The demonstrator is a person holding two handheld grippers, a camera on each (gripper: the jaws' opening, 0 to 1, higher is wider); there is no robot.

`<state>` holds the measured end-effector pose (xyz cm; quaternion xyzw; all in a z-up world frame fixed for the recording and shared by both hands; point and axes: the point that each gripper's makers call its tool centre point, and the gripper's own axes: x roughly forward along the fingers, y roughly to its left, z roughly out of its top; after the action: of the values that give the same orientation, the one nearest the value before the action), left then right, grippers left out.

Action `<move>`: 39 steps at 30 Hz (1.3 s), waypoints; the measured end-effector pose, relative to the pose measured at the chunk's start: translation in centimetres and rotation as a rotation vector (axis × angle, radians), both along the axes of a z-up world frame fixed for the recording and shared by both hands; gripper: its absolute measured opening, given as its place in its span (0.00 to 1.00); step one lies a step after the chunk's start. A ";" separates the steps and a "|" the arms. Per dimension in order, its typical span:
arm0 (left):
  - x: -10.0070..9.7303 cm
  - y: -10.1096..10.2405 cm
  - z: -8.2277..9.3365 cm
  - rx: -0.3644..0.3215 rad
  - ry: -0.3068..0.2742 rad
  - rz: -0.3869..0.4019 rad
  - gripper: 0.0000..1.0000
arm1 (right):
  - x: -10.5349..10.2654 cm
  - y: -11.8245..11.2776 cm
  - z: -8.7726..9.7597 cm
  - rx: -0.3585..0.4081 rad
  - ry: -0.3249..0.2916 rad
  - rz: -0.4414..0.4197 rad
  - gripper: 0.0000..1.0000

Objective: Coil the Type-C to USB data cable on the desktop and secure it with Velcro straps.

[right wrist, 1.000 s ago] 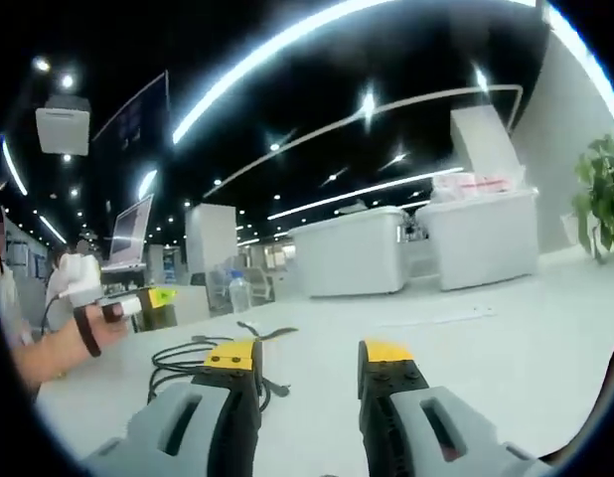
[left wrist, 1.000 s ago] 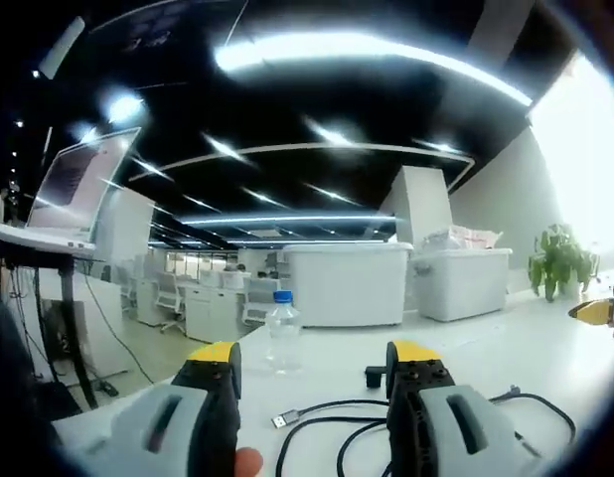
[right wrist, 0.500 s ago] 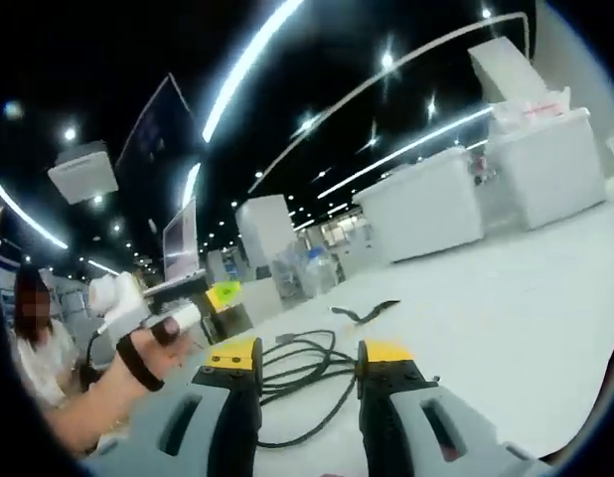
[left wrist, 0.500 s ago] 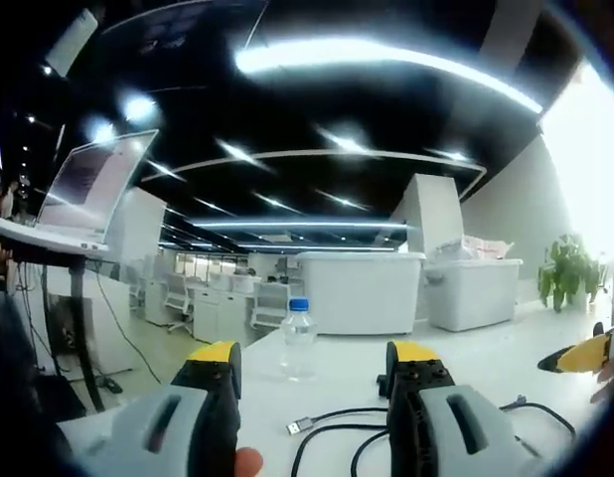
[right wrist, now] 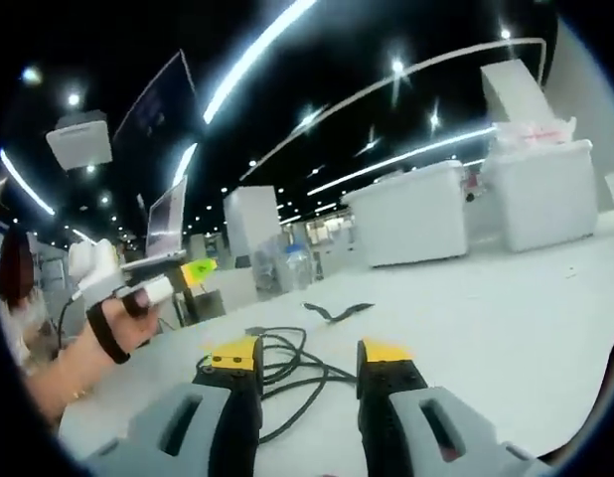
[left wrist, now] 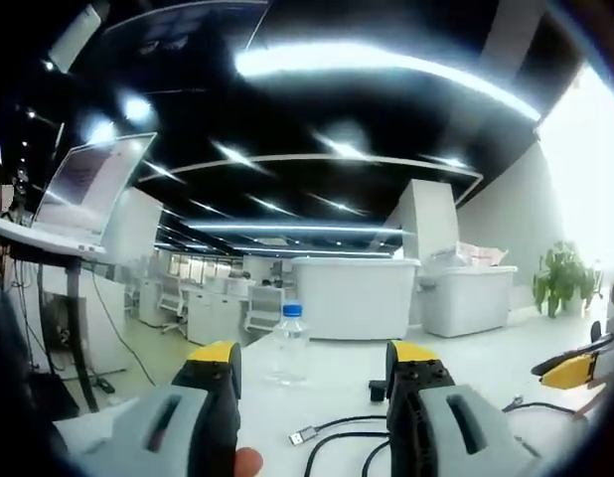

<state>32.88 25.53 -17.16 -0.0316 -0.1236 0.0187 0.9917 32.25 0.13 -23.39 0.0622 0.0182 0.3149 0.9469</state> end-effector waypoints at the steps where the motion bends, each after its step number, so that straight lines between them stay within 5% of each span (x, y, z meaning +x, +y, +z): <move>1: 0.0 -0.1 0.0 -0.001 0.000 -0.004 0.59 | 0.0 -1.1 -0.1 -0.029 -0.018 -0.018 0.37; 12: 0.1 -2.9 0.1 0.048 -0.009 -0.091 0.59 | 2.0 -14.6 0.0 -0.131 -0.063 -0.241 0.30; 16: 0.0 -4.1 0.3 0.085 -0.022 -0.112 0.59 | 2.7 -16.3 0.0 -0.152 -0.061 -0.269 0.30; 19: 0.2 -4.4 -0.2 0.073 -0.005 -0.126 0.59 | 2.5 -15.7 1.1 -0.137 -0.094 -0.267 0.30; 23: 0.3 -4.4 -0.6 0.060 0.012 -0.133 0.59 | 1.8 -11.1 3.9 -0.047 -0.114 -0.147 0.31; 27: 0.3 -4.4 -0.6 0.075 0.015 -0.130 0.59 | 1.7 -7.3 4.7 -0.074 -0.112 -0.054 0.36; 34: 0.4 -3.8 -0.5 0.098 0.015 -0.106 0.59 | 1.8 -4.1 2.1 -0.080 -0.049 0.058 0.33; 35: 0.4 -3.7 -0.5 0.090 0.017 -0.110 0.59 | 1.6 -4.4 0.8 -0.115 0.001 0.059 0.32; 37: 0.4 -3.8 -0.3 0.072 0.015 -0.122 0.59 | 1.3 -4.9 0.0 -0.187 -0.021 0.069 0.32; 39: 0.5 -4.1 -0.3 0.067 0.014 -0.132 0.59 | 0.6 -5.2 -1.5 -0.240 0.024 0.102 0.32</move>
<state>33.34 21.46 -17.41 -0.0062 -0.1148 -0.0506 0.9921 32.83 -5.03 -24.91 -0.0486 0.0699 0.3574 0.9301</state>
